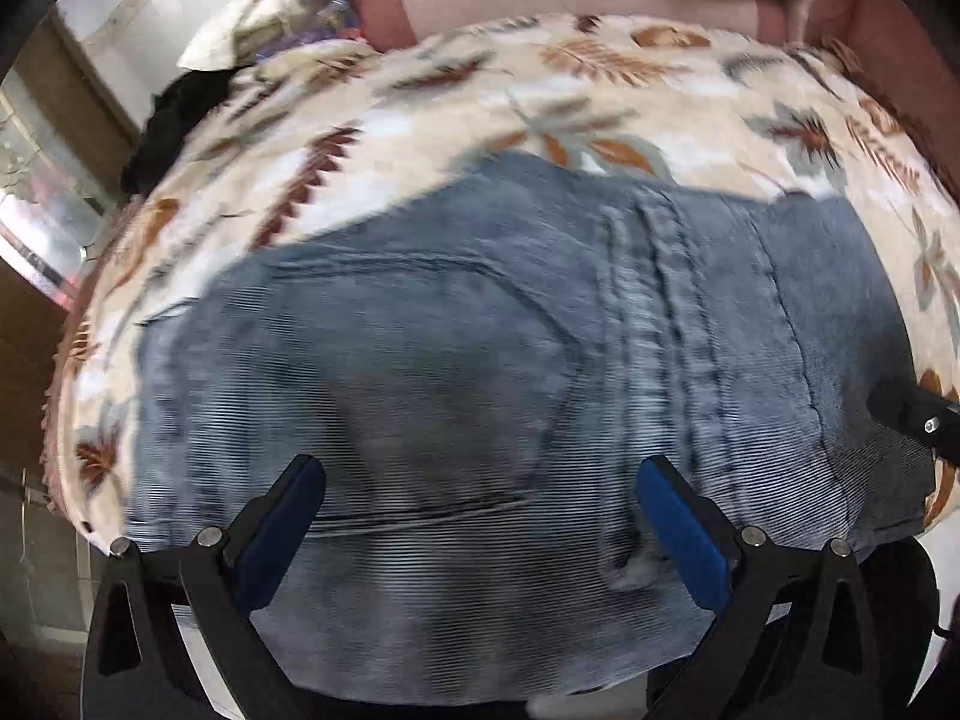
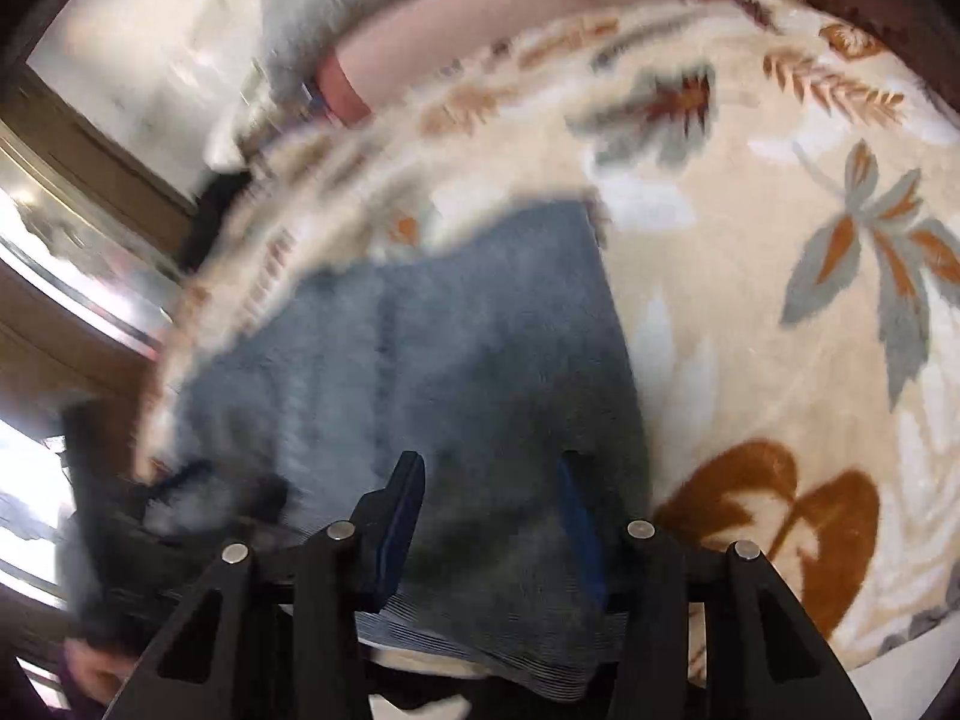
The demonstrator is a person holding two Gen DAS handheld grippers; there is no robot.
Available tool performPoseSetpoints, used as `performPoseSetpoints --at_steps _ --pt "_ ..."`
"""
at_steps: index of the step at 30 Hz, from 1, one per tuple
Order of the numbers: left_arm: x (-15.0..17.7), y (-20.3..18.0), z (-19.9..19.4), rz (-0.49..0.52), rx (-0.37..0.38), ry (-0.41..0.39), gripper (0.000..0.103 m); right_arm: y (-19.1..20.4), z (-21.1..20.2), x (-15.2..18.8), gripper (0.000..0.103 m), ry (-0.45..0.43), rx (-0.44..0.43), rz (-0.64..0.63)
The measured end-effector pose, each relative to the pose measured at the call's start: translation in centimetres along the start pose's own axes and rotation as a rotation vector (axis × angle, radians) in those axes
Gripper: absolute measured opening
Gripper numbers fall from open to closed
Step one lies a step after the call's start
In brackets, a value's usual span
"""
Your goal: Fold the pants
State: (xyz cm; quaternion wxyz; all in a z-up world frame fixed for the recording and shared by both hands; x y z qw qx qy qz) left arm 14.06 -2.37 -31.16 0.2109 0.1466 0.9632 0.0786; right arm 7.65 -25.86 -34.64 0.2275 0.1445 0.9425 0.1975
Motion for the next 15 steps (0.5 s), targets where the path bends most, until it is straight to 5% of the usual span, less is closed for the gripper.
performPoseSetpoints --at_steps 3,12,15 --pt "0.9 5.7 -1.8 -0.113 -0.002 -0.029 0.103 1.2 -0.8 0.2 0.052 -0.019 0.035 -0.053" --pt "10.0 24.1 -3.0 -0.44 -0.163 -0.011 0.103 6.4 -1.2 3.0 0.06 -0.11 -0.135 -0.219" --pt "12.3 26.4 -2.7 -0.517 -0.109 -0.017 0.103 7.1 0.2 4.1 0.06 -0.122 -0.195 -0.255"
Point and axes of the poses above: each gripper's, at about its wrist camera, not at the fingertips, and z roughly the way its jaws point, y to its left, x to its underside, the point moved 4 cm from there along z, roughly the way its jaws point, and after that the axes turned 3 degrees about y, right-handed, at the moved point
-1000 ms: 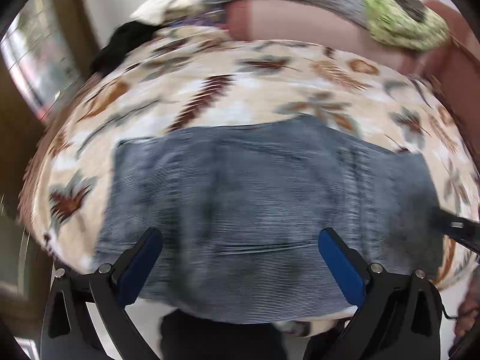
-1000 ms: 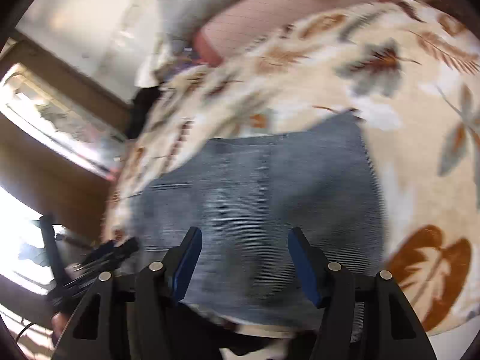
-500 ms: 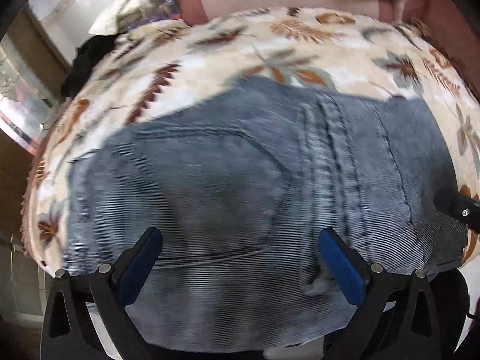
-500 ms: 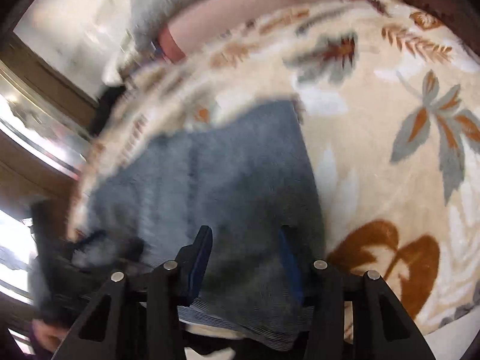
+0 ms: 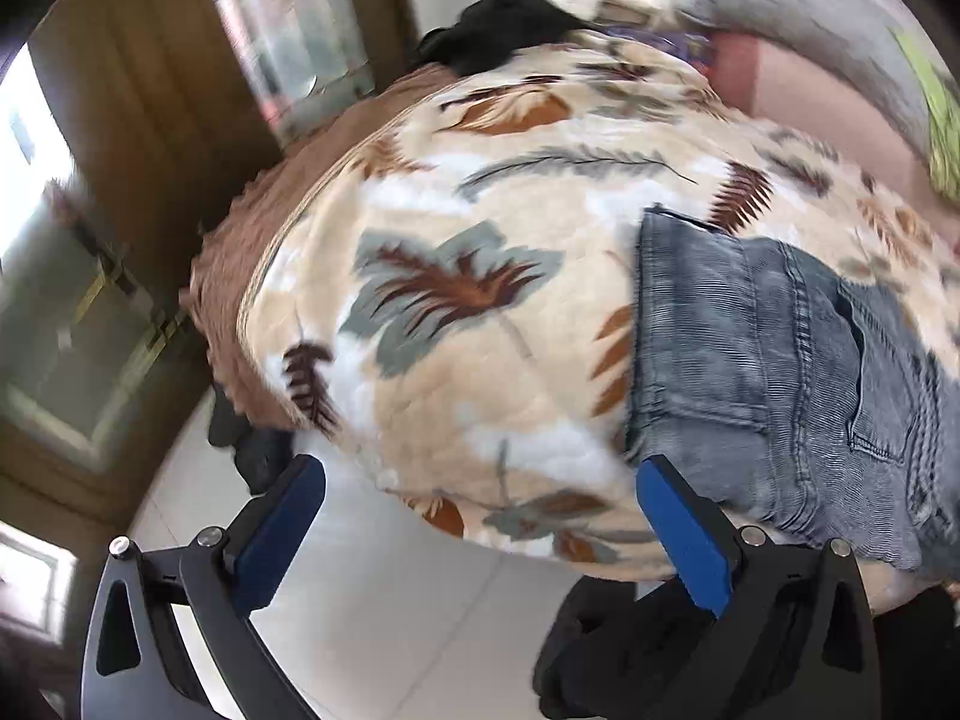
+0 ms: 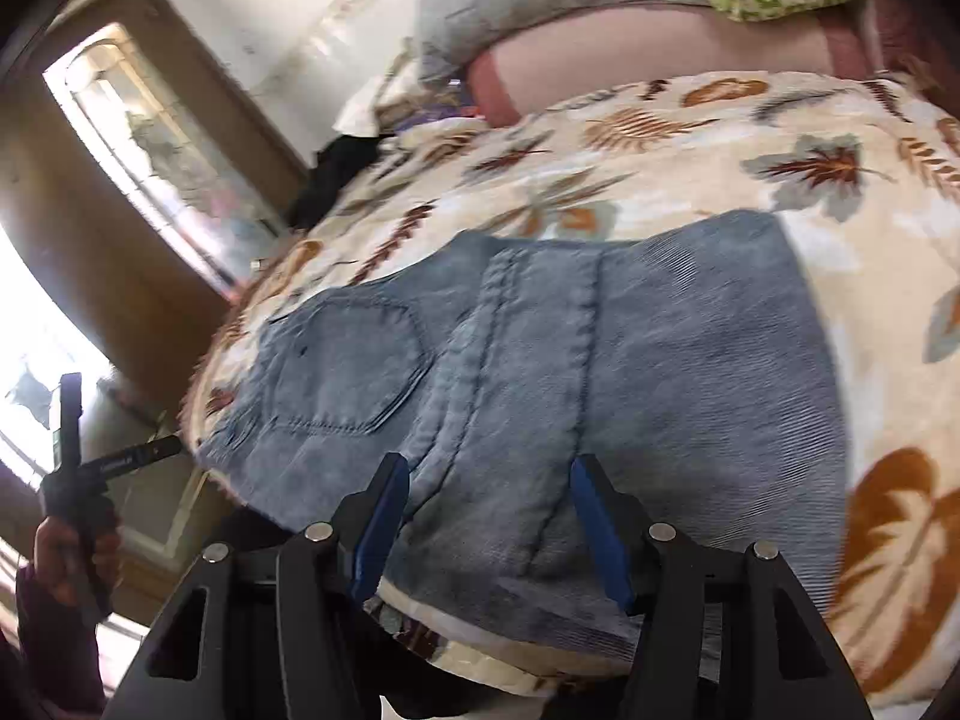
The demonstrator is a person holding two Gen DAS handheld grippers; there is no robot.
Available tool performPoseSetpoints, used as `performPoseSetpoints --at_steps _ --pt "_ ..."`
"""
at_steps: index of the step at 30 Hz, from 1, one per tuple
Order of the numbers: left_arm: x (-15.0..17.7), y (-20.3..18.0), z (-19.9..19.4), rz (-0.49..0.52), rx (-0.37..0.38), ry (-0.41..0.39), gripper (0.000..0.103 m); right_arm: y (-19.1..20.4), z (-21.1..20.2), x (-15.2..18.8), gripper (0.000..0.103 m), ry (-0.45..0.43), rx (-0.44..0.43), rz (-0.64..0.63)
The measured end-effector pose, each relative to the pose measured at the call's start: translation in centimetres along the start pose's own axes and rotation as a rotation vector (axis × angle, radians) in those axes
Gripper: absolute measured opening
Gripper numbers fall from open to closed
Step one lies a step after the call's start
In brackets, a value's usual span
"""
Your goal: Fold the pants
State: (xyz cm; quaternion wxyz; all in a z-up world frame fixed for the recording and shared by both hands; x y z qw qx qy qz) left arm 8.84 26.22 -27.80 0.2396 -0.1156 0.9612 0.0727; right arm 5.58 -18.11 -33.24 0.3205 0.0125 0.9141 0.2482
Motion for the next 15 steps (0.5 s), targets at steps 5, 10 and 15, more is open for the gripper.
performPoseSetpoints --at_steps 5,10,15 --pt "0.4 0.2 1.1 -0.097 0.185 0.058 0.103 1.5 -0.6 0.4 0.06 -0.062 -0.047 -0.082" --pt "0.2 -2.2 2.4 -0.14 0.334 0.14 0.103 0.9 -1.0 0.8 0.06 -0.073 -0.049 -0.049" --pt "-0.5 -4.6 4.0 -0.176 0.388 0.183 0.101 0.1 -1.3 0.7 0.06 -0.084 -0.079 -0.002"
Point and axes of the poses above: each gripper's, at about its wrist camera, not at the fingertips, and z roughly the way its jaws point, y to its left, x to its underside, the point moved 4 cm from there along z, roughly the way its jaws point, and after that the axes turned 3 degrees about y, right-handed, at the moved point
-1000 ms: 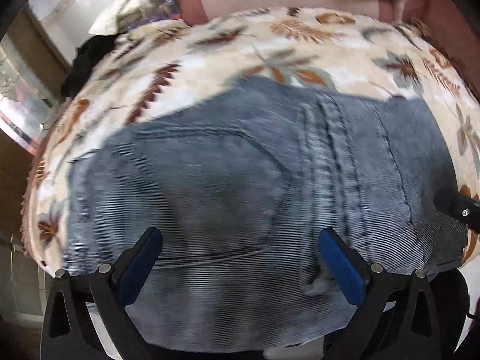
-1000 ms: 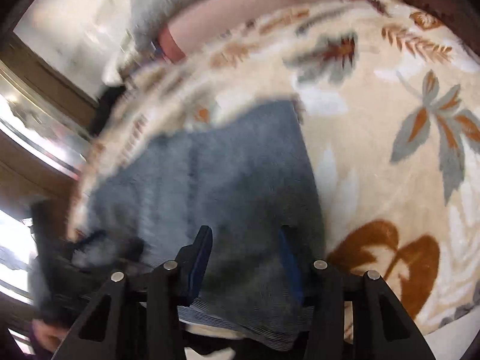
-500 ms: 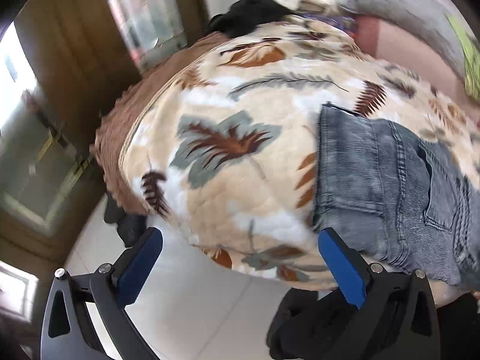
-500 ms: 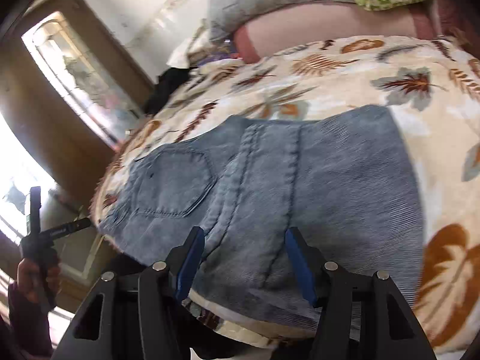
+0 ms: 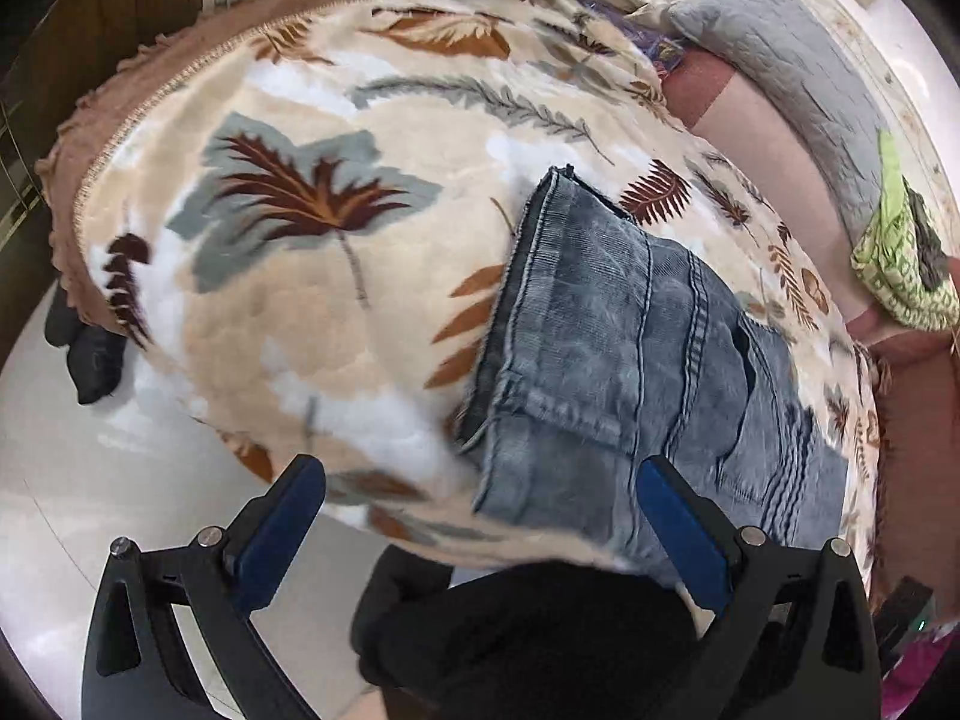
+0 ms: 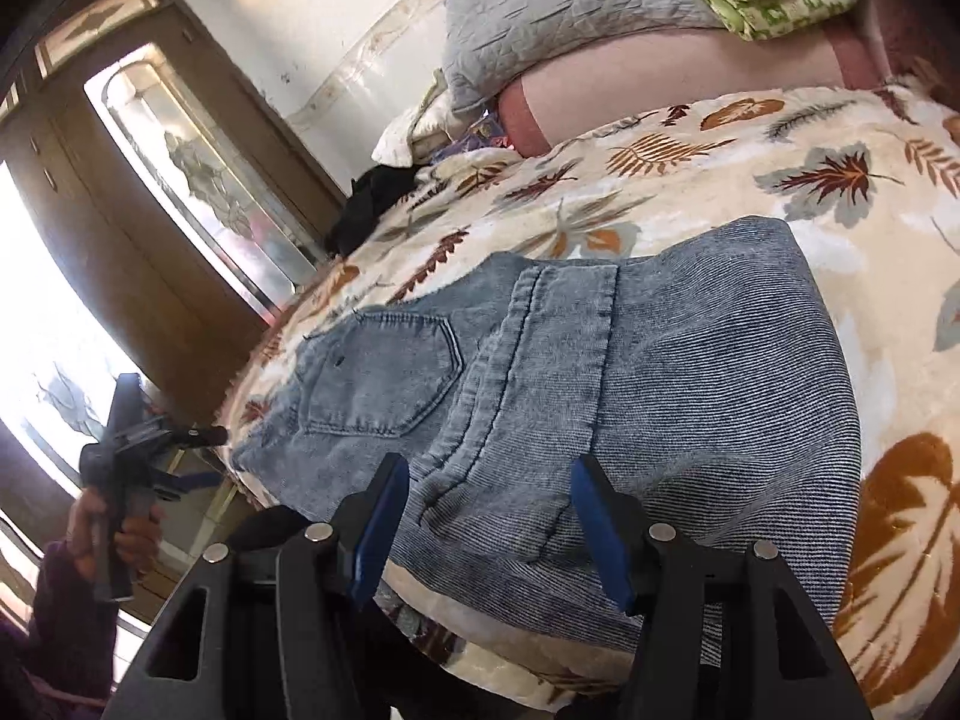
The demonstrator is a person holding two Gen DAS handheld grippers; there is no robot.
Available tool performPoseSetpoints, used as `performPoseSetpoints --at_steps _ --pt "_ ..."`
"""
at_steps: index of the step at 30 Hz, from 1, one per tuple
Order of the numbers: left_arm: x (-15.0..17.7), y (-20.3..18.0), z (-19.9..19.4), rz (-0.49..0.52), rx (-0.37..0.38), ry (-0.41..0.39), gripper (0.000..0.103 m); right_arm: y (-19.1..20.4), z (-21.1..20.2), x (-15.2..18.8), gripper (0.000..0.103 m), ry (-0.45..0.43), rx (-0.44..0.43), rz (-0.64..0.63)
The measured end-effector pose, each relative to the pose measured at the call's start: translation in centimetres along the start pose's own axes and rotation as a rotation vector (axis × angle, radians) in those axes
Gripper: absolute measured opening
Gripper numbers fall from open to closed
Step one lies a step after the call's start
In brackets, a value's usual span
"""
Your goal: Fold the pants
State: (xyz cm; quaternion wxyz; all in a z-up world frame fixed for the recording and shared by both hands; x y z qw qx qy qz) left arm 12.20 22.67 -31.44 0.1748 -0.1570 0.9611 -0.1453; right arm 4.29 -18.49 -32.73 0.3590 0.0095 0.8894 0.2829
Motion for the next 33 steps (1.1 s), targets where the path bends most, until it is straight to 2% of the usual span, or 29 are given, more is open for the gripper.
performPoseSetpoints --at_steps 4,9,12,15,21,24,26,27,30,32,33 --pt "-1.3 -0.4 2.8 -0.03 0.035 0.075 0.083 -0.2 0.0 0.0 0.06 0.001 -0.008 0.005" --pt "-2.3 -0.5 4.9 -0.046 0.049 0.128 0.083 -0.8 -0.1 -0.2 0.06 -0.001 -0.035 0.041" --pt "-2.5 -1.0 4.6 -0.031 0.023 0.146 0.08 -1.1 -0.1 -0.4 0.06 -0.006 -0.049 0.061" --pt "-2.6 -1.5 3.0 -0.022 0.012 0.129 0.079 -1.3 0.1 -0.5 0.06 0.001 -0.052 0.07" --pt "-4.5 -3.2 0.0 0.03 0.009 0.023 0.079 -1.5 0.2 -0.7 0.06 0.0 -0.072 0.081" --pt "-5.5 -3.4 2.0 0.032 0.008 0.061 0.079 -1.5 0.1 -0.6 0.06 -0.004 -0.072 0.082" --pt "-5.5 -2.8 4.2 -0.002 0.02 0.112 0.072 -1.6 0.0 -0.6 0.06 -0.006 -0.073 0.086" --pt "-5.4 -2.8 5.2 -0.012 0.048 0.137 0.063 -1.7 0.0 -0.7 0.06 -0.006 -0.074 0.089" --pt "-4.7 -2.9 5.4 -0.006 0.06 0.121 0.063 -1.7 0.1 -0.7 0.06 -0.005 -0.072 0.093" --pt "-3.9 -2.8 5.0 -0.006 0.094 0.135 0.062 -1.7 0.1 -0.6 0.06 -0.002 -0.071 0.092" --pt "-3.6 -2.8 4.9 -0.01 0.106 0.139 0.059 -1.7 0.1 -0.6 0.06 -0.002 -0.071 0.092"
Point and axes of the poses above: each gripper's, at about its wrist camera, not at the fingertips, and z roughly the way its jaws point, y to its left, x to its underside, the point moved 4 cm from there along z, roughly the way its jaws point, and after that the axes turned 3 degrees about y, right-handed, at the moved point
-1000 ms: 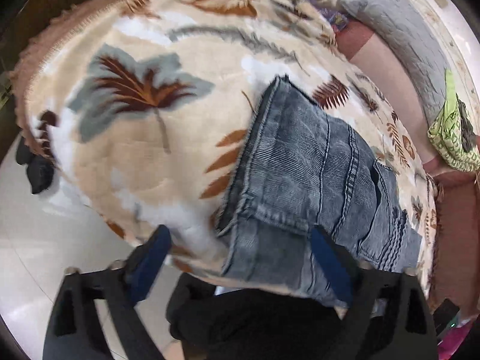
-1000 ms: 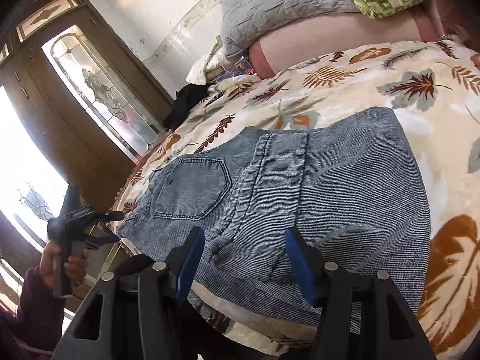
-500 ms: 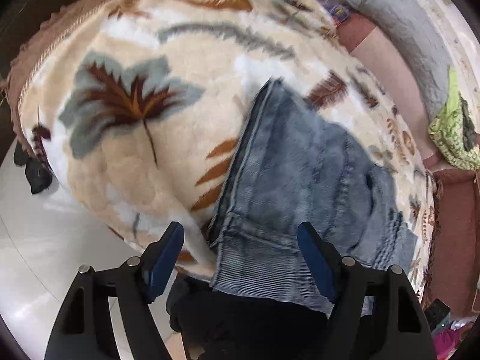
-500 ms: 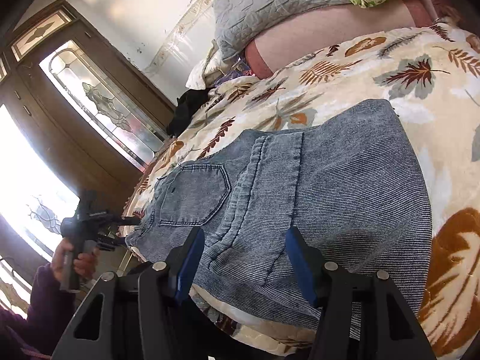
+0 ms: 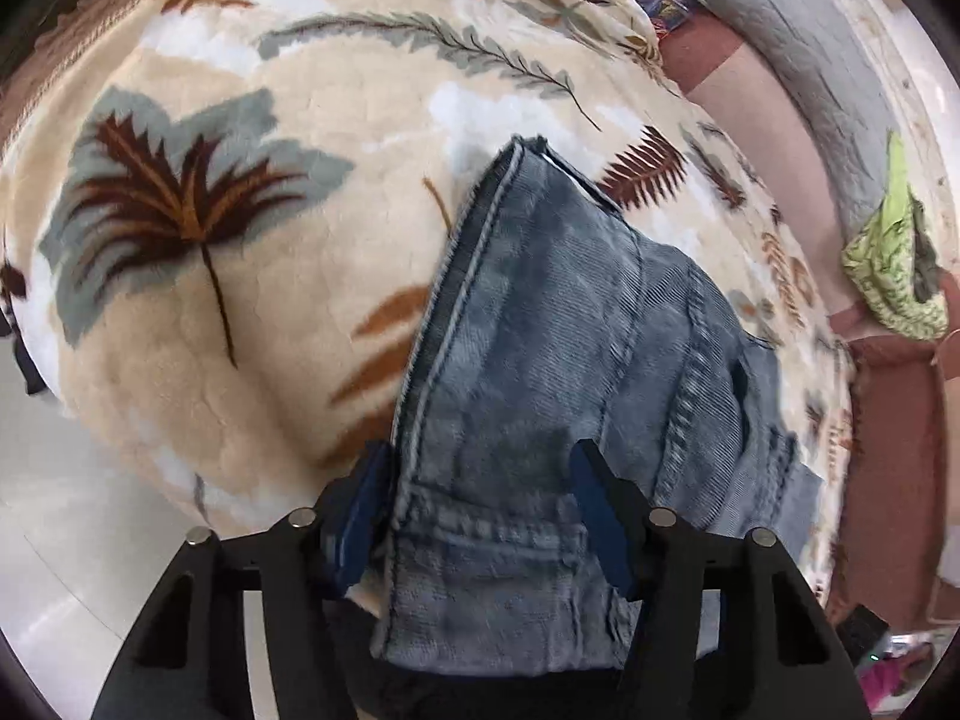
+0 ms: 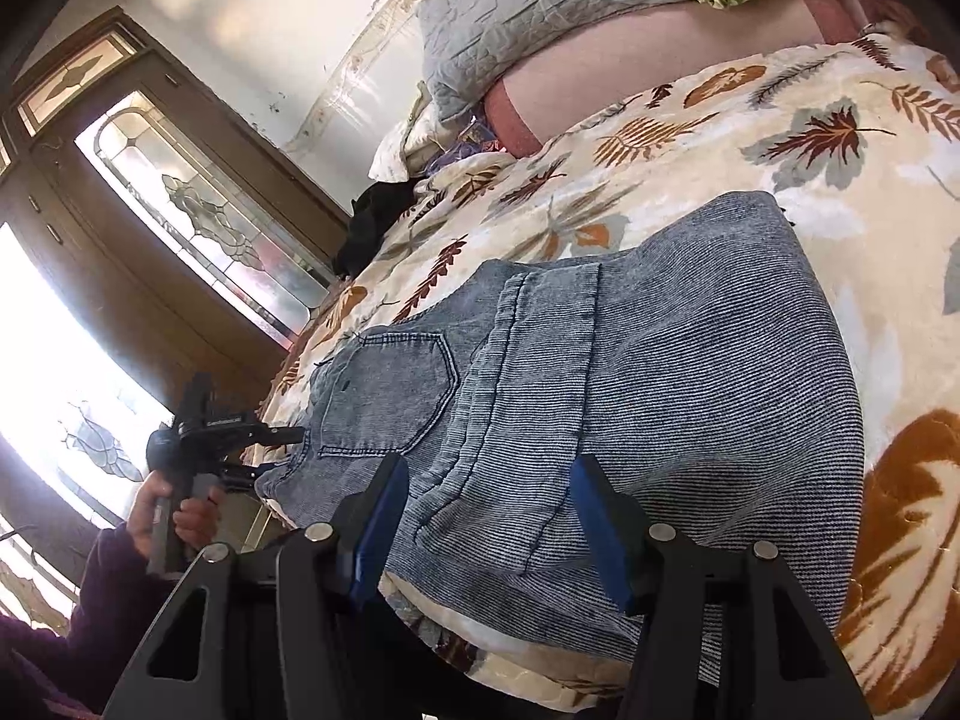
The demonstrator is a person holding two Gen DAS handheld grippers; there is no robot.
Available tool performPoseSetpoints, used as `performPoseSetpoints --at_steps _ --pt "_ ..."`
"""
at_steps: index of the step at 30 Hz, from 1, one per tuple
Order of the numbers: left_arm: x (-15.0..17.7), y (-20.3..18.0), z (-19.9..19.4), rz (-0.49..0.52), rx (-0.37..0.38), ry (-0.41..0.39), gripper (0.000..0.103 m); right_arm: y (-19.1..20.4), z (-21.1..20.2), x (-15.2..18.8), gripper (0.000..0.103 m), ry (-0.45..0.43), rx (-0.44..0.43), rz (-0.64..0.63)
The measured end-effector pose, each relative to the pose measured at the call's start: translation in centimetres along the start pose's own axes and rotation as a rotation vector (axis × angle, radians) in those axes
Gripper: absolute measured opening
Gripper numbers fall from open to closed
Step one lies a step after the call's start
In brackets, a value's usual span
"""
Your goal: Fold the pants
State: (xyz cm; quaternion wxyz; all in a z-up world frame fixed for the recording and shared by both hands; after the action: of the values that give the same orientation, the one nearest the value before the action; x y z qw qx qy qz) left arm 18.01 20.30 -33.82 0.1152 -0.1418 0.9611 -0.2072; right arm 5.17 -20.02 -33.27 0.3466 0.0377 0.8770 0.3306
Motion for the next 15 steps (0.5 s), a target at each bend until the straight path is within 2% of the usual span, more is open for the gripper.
performPoseSetpoints --at_steps 6,8,10,12,14,15 --pt "0.0 -0.2 0.1 0.042 -0.051 -0.016 0.052 0.0 0.0 0.0 0.06 -0.002 -0.003 0.004" --pt "-0.3 0.3 0.4 0.045 -0.075 -0.015 0.055 0.0 0.0 0.0 0.06 -0.002 -0.003 0.004" --pt "-0.3 -0.3 0.6 0.059 -0.08 -0.012 0.066 -0.1 0.1 0.0 0.06 -0.001 -0.003 0.007" --pt "-0.1 -1.2 0.7 0.113 -0.123 -0.024 0.066 -0.1 0.1 0.0 0.06 -0.001 -0.003 0.008" --pt "-0.2 -1.4 0.9 0.115 -0.134 -0.037 0.059 -0.2 0.0 -0.1 0.06 -0.006 -0.001 0.007" --pt "-0.2 -1.4 0.6 0.115 -0.141 -0.048 0.047 -0.2 0.0 -0.1 0.06 -0.007 -0.002 0.007"
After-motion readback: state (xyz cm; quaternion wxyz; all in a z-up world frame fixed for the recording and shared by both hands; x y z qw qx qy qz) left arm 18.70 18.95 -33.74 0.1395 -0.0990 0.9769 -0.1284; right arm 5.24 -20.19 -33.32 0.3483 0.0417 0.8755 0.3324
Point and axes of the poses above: each gripper's, at about its wrist camera, not at the fingertips, and z roughly the way its jaws point, y to its left, x to its underside, the point moved 4 cm from there along z, roughly the way its jaws point, and after that the axes turned 3 degrees about y, right-handed, at the moved point
